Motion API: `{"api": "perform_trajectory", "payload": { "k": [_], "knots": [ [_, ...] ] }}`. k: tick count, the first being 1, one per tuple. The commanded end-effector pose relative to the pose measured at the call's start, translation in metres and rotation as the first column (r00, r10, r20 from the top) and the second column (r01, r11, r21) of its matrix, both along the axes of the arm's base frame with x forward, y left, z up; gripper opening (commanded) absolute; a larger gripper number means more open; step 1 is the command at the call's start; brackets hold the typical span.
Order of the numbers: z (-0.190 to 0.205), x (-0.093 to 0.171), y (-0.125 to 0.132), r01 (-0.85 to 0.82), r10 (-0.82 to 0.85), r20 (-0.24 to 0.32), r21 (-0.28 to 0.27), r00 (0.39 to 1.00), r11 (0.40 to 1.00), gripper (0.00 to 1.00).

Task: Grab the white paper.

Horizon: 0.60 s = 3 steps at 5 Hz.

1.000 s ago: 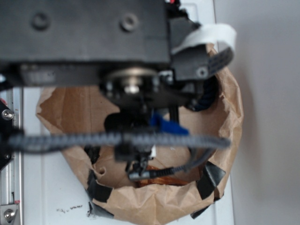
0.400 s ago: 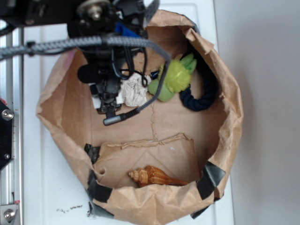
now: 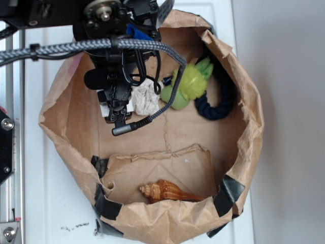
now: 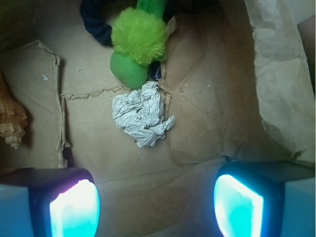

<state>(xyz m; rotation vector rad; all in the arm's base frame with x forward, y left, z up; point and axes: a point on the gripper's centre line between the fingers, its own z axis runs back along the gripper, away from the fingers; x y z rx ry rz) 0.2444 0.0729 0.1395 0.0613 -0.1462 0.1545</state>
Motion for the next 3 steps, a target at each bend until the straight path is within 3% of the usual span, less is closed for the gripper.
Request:
{"api": "perform_trajectory", "payload": {
  "k": [1,3],
  "knots": [
    [0.025,0.009,-0.005,0.023,-0.025,0.071,0.025,0.997,0.999,1.0],
    [-0.011,0.018,-0.022,0.096,-0.102,0.081,0.07,0.992,0.993,1.0]
  ]
}}
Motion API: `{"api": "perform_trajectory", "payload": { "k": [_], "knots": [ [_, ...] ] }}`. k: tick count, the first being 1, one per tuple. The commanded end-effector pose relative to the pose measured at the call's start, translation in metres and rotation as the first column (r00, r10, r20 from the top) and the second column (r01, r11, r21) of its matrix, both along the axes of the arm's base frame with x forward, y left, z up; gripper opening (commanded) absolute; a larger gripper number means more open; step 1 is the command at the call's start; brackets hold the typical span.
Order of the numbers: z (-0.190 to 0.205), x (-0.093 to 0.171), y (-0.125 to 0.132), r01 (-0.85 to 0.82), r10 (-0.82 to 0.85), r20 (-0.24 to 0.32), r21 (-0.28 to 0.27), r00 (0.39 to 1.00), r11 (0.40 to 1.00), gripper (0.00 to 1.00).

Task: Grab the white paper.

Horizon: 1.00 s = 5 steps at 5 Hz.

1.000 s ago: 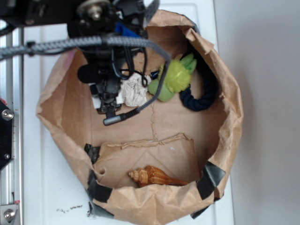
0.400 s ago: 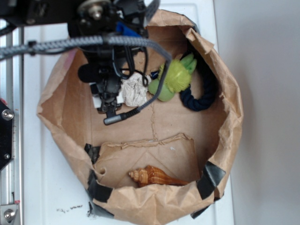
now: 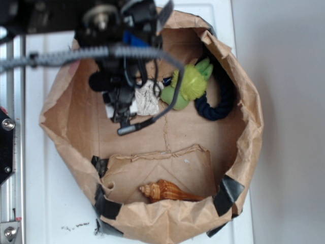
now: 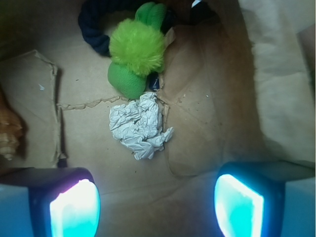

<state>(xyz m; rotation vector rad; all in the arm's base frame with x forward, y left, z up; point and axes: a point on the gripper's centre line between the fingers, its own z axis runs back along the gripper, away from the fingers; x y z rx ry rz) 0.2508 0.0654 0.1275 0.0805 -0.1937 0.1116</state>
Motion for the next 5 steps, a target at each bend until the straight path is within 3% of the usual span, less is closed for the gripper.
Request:
{"api": "perform_trajectory", "payload": {
  "k": [1,3,5],
  "knots": [
    [-0.013,0.021,-0.017,0.052,-0.055,0.047,0.065,0.997,0.997,1.0],
    [-0.031,0.025,-0.009,0.025,-0.028,0.033,0.077,0.999,0.997,1.0],
    [-0.044,0.023,-0.005,-0.026,0.017,0.089,0.1,0.996,0.995,1.0]
  ]
}}
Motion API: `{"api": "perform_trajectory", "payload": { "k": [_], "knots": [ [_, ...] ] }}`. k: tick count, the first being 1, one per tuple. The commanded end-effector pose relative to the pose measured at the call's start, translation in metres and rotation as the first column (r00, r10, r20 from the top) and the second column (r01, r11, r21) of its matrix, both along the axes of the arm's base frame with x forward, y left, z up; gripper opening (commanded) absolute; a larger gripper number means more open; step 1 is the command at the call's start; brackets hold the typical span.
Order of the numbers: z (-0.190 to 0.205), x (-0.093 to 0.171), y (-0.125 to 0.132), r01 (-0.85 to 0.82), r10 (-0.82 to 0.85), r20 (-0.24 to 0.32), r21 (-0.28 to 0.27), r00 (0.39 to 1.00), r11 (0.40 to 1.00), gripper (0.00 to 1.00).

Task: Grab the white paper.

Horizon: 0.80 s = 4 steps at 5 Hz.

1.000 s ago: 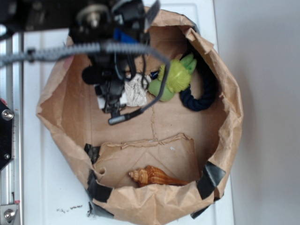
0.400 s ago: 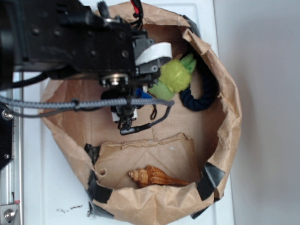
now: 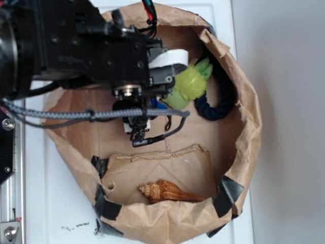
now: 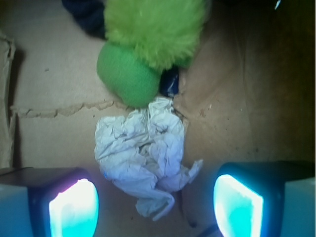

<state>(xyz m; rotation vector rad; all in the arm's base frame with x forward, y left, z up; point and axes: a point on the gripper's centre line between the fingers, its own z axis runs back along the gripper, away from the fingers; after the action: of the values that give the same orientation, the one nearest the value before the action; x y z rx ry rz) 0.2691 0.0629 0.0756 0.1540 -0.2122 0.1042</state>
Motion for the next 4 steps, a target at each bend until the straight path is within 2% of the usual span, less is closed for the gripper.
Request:
{"api": "perform_trajectory", "payload": {
  "k": [1,2,4],
  "knots": [
    [-0.002,0.001,-0.004,-0.013,0.011,0.07,0.025,0.997,1.0,1.0],
    [-0.012,0.002,-0.005,-0.01,0.007,0.077,0.034,0.997,0.999,1.0],
    [-0.025,0.013,-0.008,-0.025,0.021,0.053,0.064,0.998,0.998,1.0]
  ]
}}
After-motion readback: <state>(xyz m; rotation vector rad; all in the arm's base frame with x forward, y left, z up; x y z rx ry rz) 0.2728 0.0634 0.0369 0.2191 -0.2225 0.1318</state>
